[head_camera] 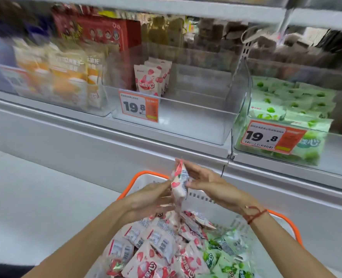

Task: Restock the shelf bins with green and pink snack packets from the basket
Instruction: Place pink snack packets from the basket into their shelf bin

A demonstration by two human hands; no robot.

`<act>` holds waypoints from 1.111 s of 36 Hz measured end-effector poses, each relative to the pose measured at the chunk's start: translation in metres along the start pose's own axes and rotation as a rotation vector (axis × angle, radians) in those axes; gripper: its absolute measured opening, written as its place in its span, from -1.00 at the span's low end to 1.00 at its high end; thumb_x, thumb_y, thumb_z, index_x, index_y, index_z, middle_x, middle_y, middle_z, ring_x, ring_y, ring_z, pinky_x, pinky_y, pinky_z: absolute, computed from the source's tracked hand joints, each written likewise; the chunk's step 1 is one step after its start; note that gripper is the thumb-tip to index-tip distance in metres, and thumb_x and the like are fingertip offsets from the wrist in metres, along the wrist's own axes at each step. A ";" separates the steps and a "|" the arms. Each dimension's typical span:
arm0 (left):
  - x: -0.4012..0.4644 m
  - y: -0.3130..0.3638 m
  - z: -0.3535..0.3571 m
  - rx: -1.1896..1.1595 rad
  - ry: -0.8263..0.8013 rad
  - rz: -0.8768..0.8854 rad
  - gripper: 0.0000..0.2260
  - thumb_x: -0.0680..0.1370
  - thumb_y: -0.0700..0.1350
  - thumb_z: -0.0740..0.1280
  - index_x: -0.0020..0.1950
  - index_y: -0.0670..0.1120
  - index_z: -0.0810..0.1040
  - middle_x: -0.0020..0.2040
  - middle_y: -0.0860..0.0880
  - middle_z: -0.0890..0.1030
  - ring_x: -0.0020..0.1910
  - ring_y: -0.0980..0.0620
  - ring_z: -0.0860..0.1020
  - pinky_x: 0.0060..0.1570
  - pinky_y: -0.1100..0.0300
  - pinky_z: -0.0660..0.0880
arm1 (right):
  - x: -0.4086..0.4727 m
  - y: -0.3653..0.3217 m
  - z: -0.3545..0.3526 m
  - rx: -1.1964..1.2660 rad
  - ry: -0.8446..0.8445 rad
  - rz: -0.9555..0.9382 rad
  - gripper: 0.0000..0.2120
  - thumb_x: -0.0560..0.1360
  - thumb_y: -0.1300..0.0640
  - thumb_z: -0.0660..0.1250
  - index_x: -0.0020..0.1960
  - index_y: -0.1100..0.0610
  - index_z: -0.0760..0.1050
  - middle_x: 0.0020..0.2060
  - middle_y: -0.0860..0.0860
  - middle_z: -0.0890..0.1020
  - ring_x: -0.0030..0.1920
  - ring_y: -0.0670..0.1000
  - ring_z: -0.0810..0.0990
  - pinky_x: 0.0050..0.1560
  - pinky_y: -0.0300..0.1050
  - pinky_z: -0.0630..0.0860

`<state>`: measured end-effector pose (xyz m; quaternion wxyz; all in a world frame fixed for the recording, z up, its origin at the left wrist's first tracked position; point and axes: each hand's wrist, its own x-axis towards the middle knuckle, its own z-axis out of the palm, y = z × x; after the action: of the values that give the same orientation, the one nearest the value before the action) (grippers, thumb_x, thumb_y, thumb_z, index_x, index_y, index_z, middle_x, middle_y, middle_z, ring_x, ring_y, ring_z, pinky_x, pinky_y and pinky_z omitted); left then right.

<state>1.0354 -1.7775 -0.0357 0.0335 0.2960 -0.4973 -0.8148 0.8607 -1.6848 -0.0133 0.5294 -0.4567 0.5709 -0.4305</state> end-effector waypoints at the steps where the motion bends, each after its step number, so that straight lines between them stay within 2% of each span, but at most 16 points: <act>1: -0.001 0.007 0.001 0.048 0.107 0.081 -0.63 0.53 0.10 0.27 0.12 -0.16 0.59 0.01 -0.09 0.68 -0.01 0.02 0.64 0.10 0.15 0.56 | 0.002 -0.009 0.001 -0.027 0.039 -0.015 -0.45 0.47 0.22 0.30 0.43 0.00 0.31 0.38 -0.12 0.41 0.41 -0.16 0.34 0.39 -0.21 0.30; 5: -0.008 0.047 0.001 0.256 0.493 0.502 -0.79 0.48 -0.05 0.41 -0.09 -0.20 0.61 -0.24 -0.01 0.69 -0.23 0.12 0.61 -0.11 0.26 0.53 | 0.006 -0.048 0.013 0.089 0.200 -0.043 -0.68 0.54 0.21 0.14 0.22 0.04 0.51 0.13 -0.06 0.61 0.20 -0.05 0.51 0.27 -0.06 0.39; 7: -0.017 0.069 0.002 0.334 0.528 0.677 -0.76 0.42 -0.06 0.45 -0.21 -0.25 0.57 -0.32 -0.02 0.64 -0.34 0.15 0.56 -0.25 0.33 0.45 | 0.005 -0.070 0.026 0.064 0.252 -0.063 -0.74 0.63 0.08 0.08 0.04 -0.03 0.56 -0.02 -0.10 0.65 0.08 -0.08 0.56 0.13 -0.07 0.48; 10: -0.029 0.097 0.005 0.438 0.553 0.844 -0.81 0.44 -0.16 0.45 -0.32 -0.14 0.50 -0.47 0.09 0.57 -0.46 0.25 0.49 -0.44 0.41 0.40 | 0.009 -0.095 0.039 -0.273 0.311 -0.193 -0.71 0.49 -0.24 0.21 0.09 -0.13 0.53 -0.02 -0.14 0.66 0.03 -0.11 0.61 0.09 -0.10 0.54; 13: -0.033 0.121 0.003 0.487 0.588 0.937 -0.79 0.43 -0.06 0.44 -0.32 -0.12 0.49 -0.46 0.10 0.57 -0.45 0.25 0.52 -0.43 0.40 0.42 | 0.022 -0.120 0.040 -0.335 0.423 -0.268 -0.80 0.51 -0.10 0.30 0.04 -0.02 0.56 -0.10 -0.05 0.68 -0.07 -0.03 0.64 0.01 -0.05 0.57; 16: -0.035 0.141 -0.007 0.527 0.610 0.975 -0.69 0.38 0.15 0.36 -0.24 -0.11 0.54 -0.37 0.08 0.61 -0.36 0.18 0.56 -0.32 0.30 0.49 | 0.035 -0.145 0.037 -0.278 0.407 -0.272 -0.92 0.54 0.05 0.31 -0.05 0.02 0.58 -0.16 0.00 0.68 -0.16 -0.02 0.64 -0.12 -0.04 0.59; 18: -0.035 0.157 -0.016 0.563 0.606 0.945 -0.68 0.41 0.19 0.32 -0.12 -0.07 0.55 -0.24 0.07 0.63 -0.26 0.19 0.56 -0.27 0.35 0.46 | 0.042 -0.159 0.032 -0.357 0.413 -0.299 -0.91 0.54 0.06 0.33 -0.08 0.03 0.60 -0.17 0.04 0.70 -0.18 0.03 0.64 -0.15 -0.02 0.58; 21: -0.043 0.187 -0.031 0.574 0.453 0.694 -0.69 0.41 0.11 0.39 0.10 0.06 0.49 0.00 0.07 0.61 -0.03 0.16 0.58 -0.11 0.26 0.55 | 0.046 -0.186 0.018 -0.505 0.309 -0.234 -0.86 0.52 0.03 0.36 -0.04 0.07 0.64 -0.12 0.08 0.71 -0.24 -0.03 0.61 -0.24 -0.21 0.51; 24: -0.058 0.212 -0.041 0.756 0.277 0.434 -0.61 0.34 0.18 0.40 0.10 0.06 0.58 -0.06 0.09 0.69 -0.05 0.13 0.64 0.04 0.16 0.57 | 0.050 -0.212 0.004 -0.590 0.251 -0.150 -0.79 0.41 -0.01 0.47 -0.02 0.08 0.67 -0.16 0.01 0.72 -0.24 -0.14 0.60 -0.25 -0.33 0.46; 26: -0.063 0.220 -0.044 0.774 0.254 0.437 -0.69 0.42 0.14 0.39 0.09 0.03 0.60 -0.08 0.08 0.70 -0.09 0.14 0.66 0.00 0.22 0.57 | 0.056 -0.222 0.000 -0.574 0.300 -0.132 -0.75 0.35 -0.07 0.50 -0.05 0.03 0.67 -0.20 -0.06 0.72 -0.24 -0.19 0.62 -0.24 -0.39 0.48; 31: -0.041 0.223 -0.041 0.146 0.446 0.674 -0.83 0.49 -0.10 0.43 -0.01 -0.17 0.55 -0.11 -0.13 0.70 -0.17 0.03 0.68 -0.21 0.32 0.60 | 0.071 -0.228 -0.002 0.027 0.264 -0.061 -0.61 0.35 -0.12 0.39 0.07 0.09 0.60 -0.06 0.07 0.70 -0.09 0.01 0.67 0.03 -0.13 0.56; 32: -0.035 0.222 -0.039 0.075 0.471 0.689 -0.85 0.48 -0.14 0.44 -0.04 -0.17 0.55 -0.13 -0.13 0.69 -0.20 0.05 0.67 -0.24 0.33 0.59 | 0.077 -0.225 -0.001 0.055 0.268 -0.051 -0.60 0.35 -0.08 0.41 0.11 0.12 0.59 -0.04 0.08 0.70 -0.03 0.03 0.67 0.07 -0.10 0.56; 34: -0.027 0.220 -0.036 0.030 0.505 0.705 -0.81 0.46 -0.14 0.46 -0.02 -0.19 0.55 -0.15 -0.12 0.69 -0.25 0.10 0.67 -0.27 0.34 0.57 | 0.090 -0.221 0.003 0.076 0.338 -0.049 -0.64 0.40 0.09 0.45 0.17 0.18 0.57 -0.01 0.08 0.70 -0.03 0.01 0.67 -0.03 -0.18 0.57; 36: -0.023 0.221 -0.038 0.139 0.617 0.757 -0.73 0.42 0.00 0.49 -0.04 -0.14 0.56 -0.15 -0.08 0.70 -0.28 0.17 0.66 -0.30 0.33 0.56 | 0.107 -0.218 0.001 0.139 0.432 -0.082 -0.68 0.41 0.25 0.45 0.16 0.24 0.57 0.01 0.12 0.69 -0.12 -0.02 0.67 -0.19 -0.27 0.57; 38: -0.023 0.224 -0.050 0.523 0.887 0.862 -0.63 0.37 0.27 0.44 -0.07 0.00 0.57 -0.18 0.11 0.68 -0.23 0.24 0.62 -0.26 0.29 0.53 | 0.124 -0.219 -0.007 0.130 0.526 -0.130 -0.66 0.40 0.26 0.47 0.17 0.26 0.57 0.04 0.13 0.67 -0.06 0.01 0.66 -0.14 -0.25 0.57; 40: -0.026 0.225 -0.064 0.889 1.141 0.948 -0.63 0.38 0.33 0.38 -0.02 0.09 0.54 -0.11 0.20 0.61 -0.11 0.24 0.54 -0.15 0.27 0.45 | 0.142 -0.223 -0.016 -0.060 0.615 -0.175 -0.60 0.40 0.21 0.48 0.22 0.23 0.54 0.08 0.07 0.65 0.02 0.00 0.63 -0.13 -0.28 0.52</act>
<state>1.0360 -1.9322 0.1416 0.4957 0.4068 -0.7479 -0.1716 0.8559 -1.8709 0.1753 0.2792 -0.3679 0.6752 -0.5752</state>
